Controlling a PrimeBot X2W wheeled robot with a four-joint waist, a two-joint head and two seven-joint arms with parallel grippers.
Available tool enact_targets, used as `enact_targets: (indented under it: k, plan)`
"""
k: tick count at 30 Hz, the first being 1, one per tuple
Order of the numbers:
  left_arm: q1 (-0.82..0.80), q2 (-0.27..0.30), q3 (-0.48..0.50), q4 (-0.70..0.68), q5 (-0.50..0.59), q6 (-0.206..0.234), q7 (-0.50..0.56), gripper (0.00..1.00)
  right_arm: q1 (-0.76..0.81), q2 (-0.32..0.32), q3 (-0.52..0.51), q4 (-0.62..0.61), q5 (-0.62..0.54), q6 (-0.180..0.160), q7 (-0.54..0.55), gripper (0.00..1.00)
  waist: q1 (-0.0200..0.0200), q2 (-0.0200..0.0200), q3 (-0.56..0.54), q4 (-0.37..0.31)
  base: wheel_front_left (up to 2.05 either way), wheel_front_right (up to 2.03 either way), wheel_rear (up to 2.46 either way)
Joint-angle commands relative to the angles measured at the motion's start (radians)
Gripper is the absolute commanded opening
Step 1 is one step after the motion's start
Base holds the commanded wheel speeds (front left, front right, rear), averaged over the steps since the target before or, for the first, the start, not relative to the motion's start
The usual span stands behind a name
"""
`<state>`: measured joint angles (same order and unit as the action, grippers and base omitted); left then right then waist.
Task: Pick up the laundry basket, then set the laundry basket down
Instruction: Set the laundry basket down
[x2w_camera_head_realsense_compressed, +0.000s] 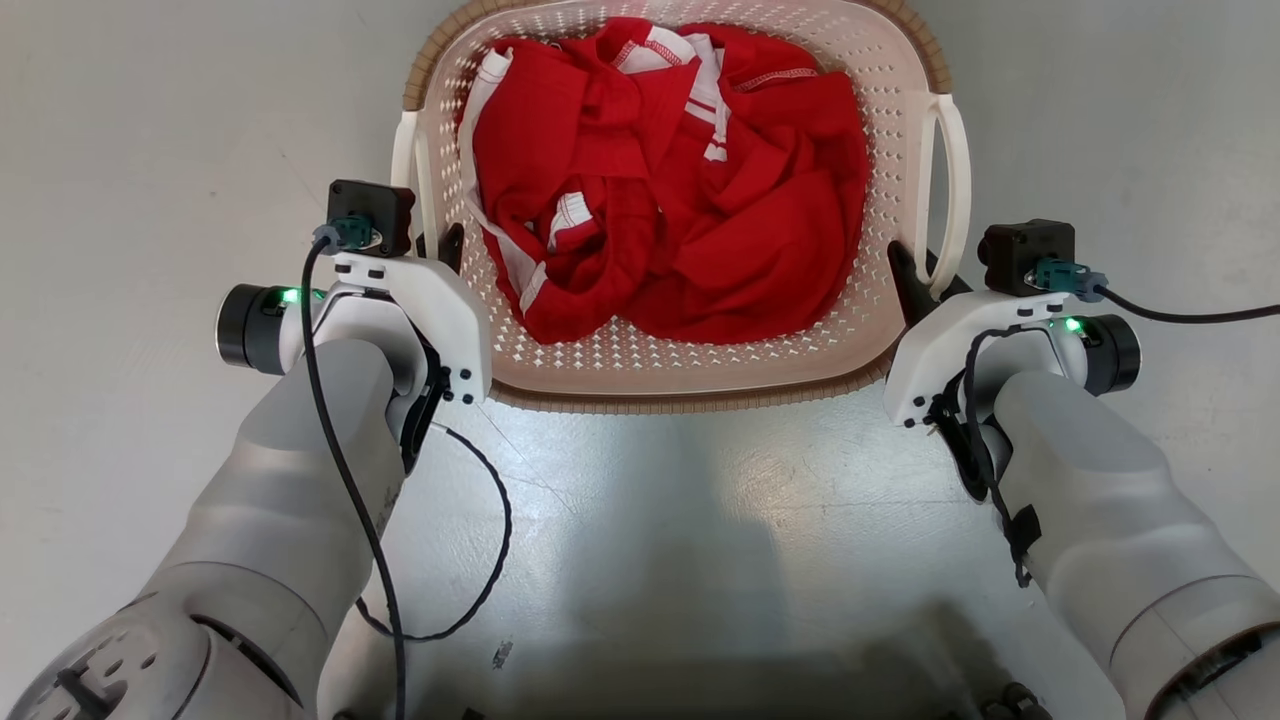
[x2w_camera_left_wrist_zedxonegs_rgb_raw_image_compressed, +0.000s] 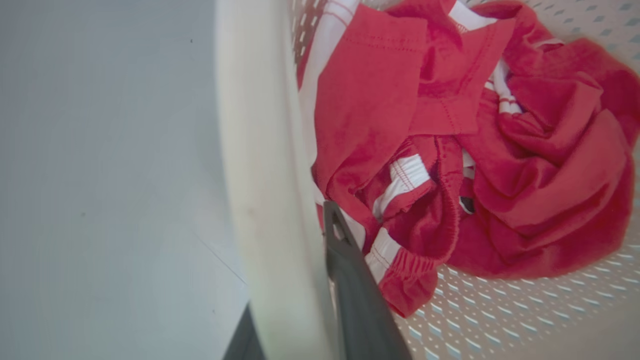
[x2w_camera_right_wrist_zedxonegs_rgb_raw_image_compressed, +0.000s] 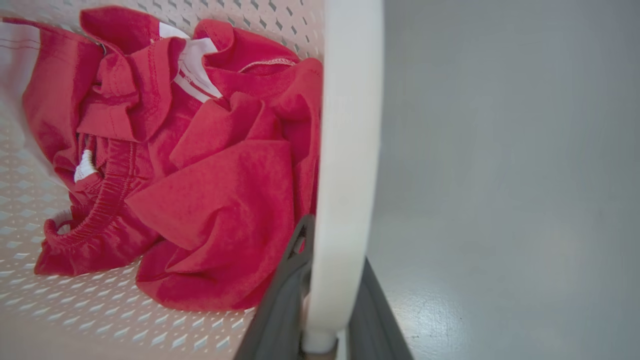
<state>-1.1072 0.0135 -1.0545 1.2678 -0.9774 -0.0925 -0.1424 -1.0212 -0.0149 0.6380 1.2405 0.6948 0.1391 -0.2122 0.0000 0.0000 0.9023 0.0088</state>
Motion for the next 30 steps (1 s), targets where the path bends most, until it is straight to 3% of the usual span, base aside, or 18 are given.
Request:
enact_targets:
  k: [1,19,21,23,25,26,27,28,30]
  plan:
    - [0.005,0.067,0.004,0.020,-0.006,-0.006,-0.002,0.00,0.060,-0.035,0.012,0.010,0.004,-0.008,0.001,0.00,0.0000,0.0000,0.002,-0.001,0.00,0.00,0.00]
    - [-0.005,0.071,-0.004,0.021,-0.009,-0.005,-0.008,0.00,0.050,-0.035,0.039,0.016,0.035,-0.008,-0.006,0.00,0.0000,0.0000,0.029,-0.006,0.00,0.00,0.00]
    - [-0.007,0.072,-0.005,0.021,-0.009,-0.004,-0.010,0.02,0.049,-0.035,0.042,0.017,0.039,-0.008,-0.007,0.10,0.0000,0.0000,0.030,-0.007,0.00,0.00,0.00]
    - [-0.009,0.072,-0.007,0.021,-0.008,-0.005,-0.015,0.24,0.049,-0.035,0.044,0.018,0.044,-0.008,-0.007,0.32,0.0000,0.0000,0.031,-0.008,0.00,0.00,0.00]
    - [-0.013,0.072,-0.007,0.021,-0.007,-0.005,-0.027,0.44,0.050,-0.035,0.047,0.018,0.049,-0.008,-0.008,0.41,0.0000,0.0000,0.031,-0.009,0.00,0.00,0.00]
    - [-0.014,0.072,-0.007,0.020,-0.006,-0.004,-0.034,0.64,0.050,-0.035,0.048,0.018,0.051,-0.008,-0.009,0.48,0.0000,0.0000,0.031,-0.009,0.00,0.00,0.00]
    - [-0.015,0.071,-0.008,0.020,-0.006,-0.004,-0.039,0.88,0.051,-0.035,0.050,0.018,0.053,-0.008,-0.010,0.75,0.0000,0.0000,0.030,-0.009,0.00,0.00,0.00]
    - [-0.016,0.070,-0.008,0.019,-0.006,-0.004,-0.045,1.00,0.052,-0.035,0.052,0.018,0.055,-0.008,-0.011,0.95,0.0000,0.0000,0.030,-0.009,0.00,0.00,0.00]
    - [-0.018,0.070,-0.008,0.017,-0.005,-0.003,-0.058,1.00,0.052,-0.035,0.056,0.014,0.059,-0.008,-0.013,1.00,0.0000,0.0000,0.029,-0.010,0.00,0.00,0.00]
